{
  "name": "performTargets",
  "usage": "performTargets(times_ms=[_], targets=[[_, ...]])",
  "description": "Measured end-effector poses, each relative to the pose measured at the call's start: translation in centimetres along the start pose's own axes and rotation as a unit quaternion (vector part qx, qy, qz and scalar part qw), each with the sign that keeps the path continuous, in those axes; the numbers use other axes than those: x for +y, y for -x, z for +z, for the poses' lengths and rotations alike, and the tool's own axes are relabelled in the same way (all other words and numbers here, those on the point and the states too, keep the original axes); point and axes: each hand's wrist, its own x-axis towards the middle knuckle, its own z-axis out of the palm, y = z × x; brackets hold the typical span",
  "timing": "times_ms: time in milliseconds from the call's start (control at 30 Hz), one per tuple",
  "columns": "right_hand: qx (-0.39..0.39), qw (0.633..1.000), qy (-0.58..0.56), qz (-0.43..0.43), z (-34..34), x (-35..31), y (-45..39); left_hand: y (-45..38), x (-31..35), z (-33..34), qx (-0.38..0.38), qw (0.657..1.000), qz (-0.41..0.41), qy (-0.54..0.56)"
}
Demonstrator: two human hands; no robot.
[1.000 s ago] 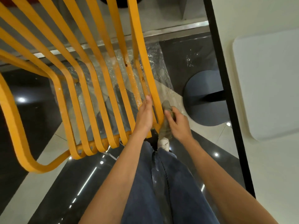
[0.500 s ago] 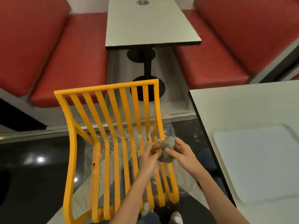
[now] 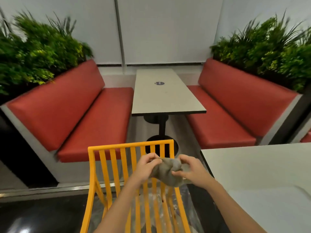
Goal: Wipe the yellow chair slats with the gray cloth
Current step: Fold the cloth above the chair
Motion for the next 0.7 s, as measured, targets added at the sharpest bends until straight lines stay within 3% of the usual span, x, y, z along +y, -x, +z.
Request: performTargets(times_ms=[100,167,200,300,400,500,700], targets=[[-0.016,0.996,-0.087,-0.008,-1.2,-1.4,-0.5,-0.8,1.9,-0.5,-0.009,0.998,-0.038,0.052],[-0.005,0.986,-0.169,-0.002,-1.5,-2.1,-0.7,-1.2,1.7,-0.6,-0.027,0.977,-0.100,0.188],[0.003,0.980,-0.200,-0.001,-1.4,-2.3,-0.7,-1.1,1.1,-0.6,-0.036,0.950,-0.130,0.283],[0.041,0.958,-0.284,0.009,-1.0,-2.6,-0.9,0.6,-1.1,1.0,-0.042,0.818,-0.193,0.540],[0.092,0.944,-0.316,0.026,-0.6,-2.4,-1.0,3.6,-3.0,4.9,-0.013,0.744,-0.280,0.607],[0.125,0.948,-0.290,0.031,-0.5,-2.0,-0.8,5.4,-3.2,7.9,0.012,0.756,-0.323,0.569],[0.135,0.956,-0.258,0.020,-0.2,-0.8,-0.5,5.0,-1.0,7.9,0.061,0.864,-0.250,0.433]])
